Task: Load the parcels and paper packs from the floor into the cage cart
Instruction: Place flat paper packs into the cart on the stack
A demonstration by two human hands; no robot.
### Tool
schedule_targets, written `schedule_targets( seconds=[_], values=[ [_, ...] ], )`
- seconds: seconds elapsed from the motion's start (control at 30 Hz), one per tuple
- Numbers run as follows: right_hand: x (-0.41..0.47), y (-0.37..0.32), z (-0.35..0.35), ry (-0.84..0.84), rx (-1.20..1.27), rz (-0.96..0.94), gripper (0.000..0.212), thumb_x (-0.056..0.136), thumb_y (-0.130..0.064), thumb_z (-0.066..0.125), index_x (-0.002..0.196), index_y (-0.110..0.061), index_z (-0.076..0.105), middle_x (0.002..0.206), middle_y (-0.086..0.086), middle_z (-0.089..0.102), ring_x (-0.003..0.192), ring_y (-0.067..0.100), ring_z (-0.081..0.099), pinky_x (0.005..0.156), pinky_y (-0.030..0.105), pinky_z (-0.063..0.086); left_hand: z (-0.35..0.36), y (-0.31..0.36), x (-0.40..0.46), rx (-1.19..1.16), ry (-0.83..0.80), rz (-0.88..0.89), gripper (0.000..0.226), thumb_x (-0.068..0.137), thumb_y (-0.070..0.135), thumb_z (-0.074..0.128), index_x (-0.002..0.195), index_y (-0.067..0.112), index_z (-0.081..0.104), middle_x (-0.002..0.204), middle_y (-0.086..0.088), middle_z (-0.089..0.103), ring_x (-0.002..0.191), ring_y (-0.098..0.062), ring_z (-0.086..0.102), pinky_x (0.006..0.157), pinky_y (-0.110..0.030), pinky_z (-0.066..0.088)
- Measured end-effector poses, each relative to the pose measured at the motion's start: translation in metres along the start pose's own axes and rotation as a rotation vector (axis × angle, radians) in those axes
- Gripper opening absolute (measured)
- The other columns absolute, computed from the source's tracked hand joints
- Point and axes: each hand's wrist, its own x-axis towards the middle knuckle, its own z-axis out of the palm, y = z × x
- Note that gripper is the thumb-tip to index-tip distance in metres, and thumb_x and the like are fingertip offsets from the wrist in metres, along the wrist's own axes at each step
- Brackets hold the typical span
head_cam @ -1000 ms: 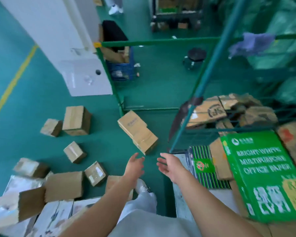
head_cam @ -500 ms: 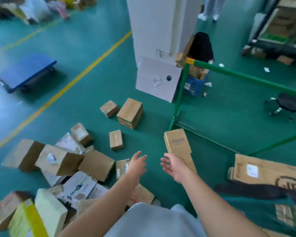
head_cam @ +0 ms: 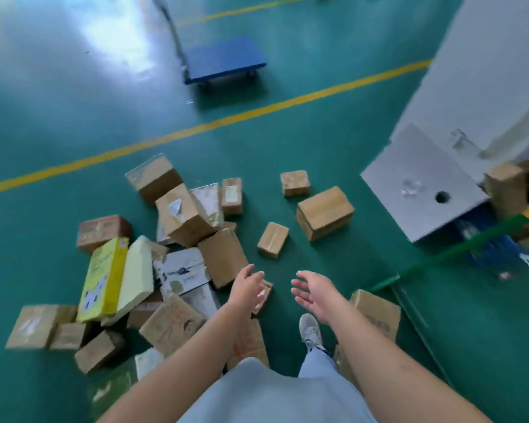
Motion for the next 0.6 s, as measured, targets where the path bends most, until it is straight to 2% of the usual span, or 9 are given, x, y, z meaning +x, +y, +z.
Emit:
schedule_targets(
  seconds=[0.1, 0.23, 0.3, 0.33, 0.43, 0.5, 0.57, 0.6],
  values=[
    [0.018, -0.034, 0.010, -0.080, -0.122, 0.012, 0.022, 0.105, -0.025, 0.055, 0.122, -0.012, 0.062, 0.108, 0.006, 0.069, 0.092, 0.021, 0.066, 0.083, 0.033, 0.053, 0.000, 0.014, -0.005, -0.106, 0.101, 0.006, 0.046, 0.106, 0.015, 0.053, 0.151, 0.019, 0.043, 0.094, -0.001, 0.056, 0.076, -0.015, 0.053, 0.066, -0.029, 0.045],
    [0.033, -0.065, 0.041, -0.191, -0.281, 0.036, 0.022, 0.106, -0.025, 0.053, 0.122, -0.012, 0.061, 0.109, 0.006, 0.070, 0.097, 0.021, 0.067, 0.083, 0.033, 0.054, -0.015, 0.019, -0.011, -0.215, 0.256, -0.012, 0.045, 0.106, 0.019, 0.053, 0.151, 0.022, 0.043, 0.097, -0.001, 0.056, 0.081, -0.017, 0.053, 0.068, -0.031, 0.045],
    [0.039, -0.066, 0.060, -0.246, -0.344, 0.059, 0.022, 0.106, -0.024, 0.053, 0.121, -0.011, 0.061, 0.108, 0.005, 0.070, 0.100, 0.022, 0.066, 0.089, 0.035, 0.054, -0.028, 0.014, -0.016, -0.294, 0.335, -0.029, 0.044, 0.107, 0.021, 0.052, 0.150, 0.023, 0.044, 0.099, -0.001, 0.056, 0.087, -0.019, 0.055, 0.075, -0.034, 0.049],
    [0.040, -0.066, 0.064, -0.258, -0.350, 0.067, 0.022, 0.106, -0.024, 0.053, 0.121, -0.011, 0.061, 0.108, 0.005, 0.070, 0.100, 0.022, 0.066, 0.089, 0.035, 0.054, -0.031, 0.013, -0.019, -0.312, 0.355, -0.040, 0.043, 0.107, 0.022, 0.052, 0.149, 0.024, 0.045, 0.097, -0.001, 0.056, 0.087, -0.018, 0.055, 0.078, -0.034, 0.049],
    [0.042, -0.049, 0.101, -0.348, -0.509, 0.116, 0.025, 0.106, -0.025, 0.054, 0.125, -0.010, 0.061, 0.109, 0.006, 0.071, 0.092, 0.020, 0.067, 0.073, 0.030, 0.053, -0.056, -0.004, -0.034, -0.454, 0.489, -0.054, 0.045, 0.107, 0.020, 0.050, 0.151, 0.025, 0.043, 0.091, -0.002, 0.054, 0.078, -0.015, 0.052, 0.069, -0.029, 0.047],
    [0.041, -0.037, 0.119, -0.380, -0.593, 0.135, 0.027, 0.106, -0.025, 0.054, 0.127, -0.010, 0.062, 0.112, 0.006, 0.071, 0.092, 0.019, 0.067, 0.069, 0.029, 0.052, -0.069, -0.017, -0.044, -0.512, 0.541, -0.061, 0.046, 0.107, 0.021, 0.050, 0.153, 0.025, 0.042, 0.098, 0.000, 0.056, 0.088, -0.017, 0.056, 0.079, -0.033, 0.050],
    [0.034, -0.020, 0.140, -0.412, -0.691, 0.153, 0.027, 0.106, -0.026, 0.054, 0.127, -0.011, 0.062, 0.113, 0.006, 0.071, 0.093, 0.018, 0.068, 0.070, 0.029, 0.052, -0.087, -0.034, -0.055, -0.590, 0.590, -0.070, 0.047, 0.108, 0.024, 0.051, 0.153, 0.025, 0.042, 0.114, -0.002, 0.058, 0.107, -0.022, 0.058, 0.090, -0.037, 0.051],
    [0.031, -0.014, 0.148, -0.417, -0.727, 0.158, 0.026, 0.106, -0.026, 0.055, 0.125, -0.010, 0.063, 0.112, 0.006, 0.071, 0.093, 0.018, 0.068, 0.070, 0.028, 0.053, -0.093, -0.040, -0.059, -0.615, 0.609, -0.072, 0.046, 0.108, 0.025, 0.051, 0.153, 0.026, 0.042, 0.120, -0.004, 0.058, 0.110, -0.022, 0.058, 0.092, -0.037, 0.051]
  ],
)
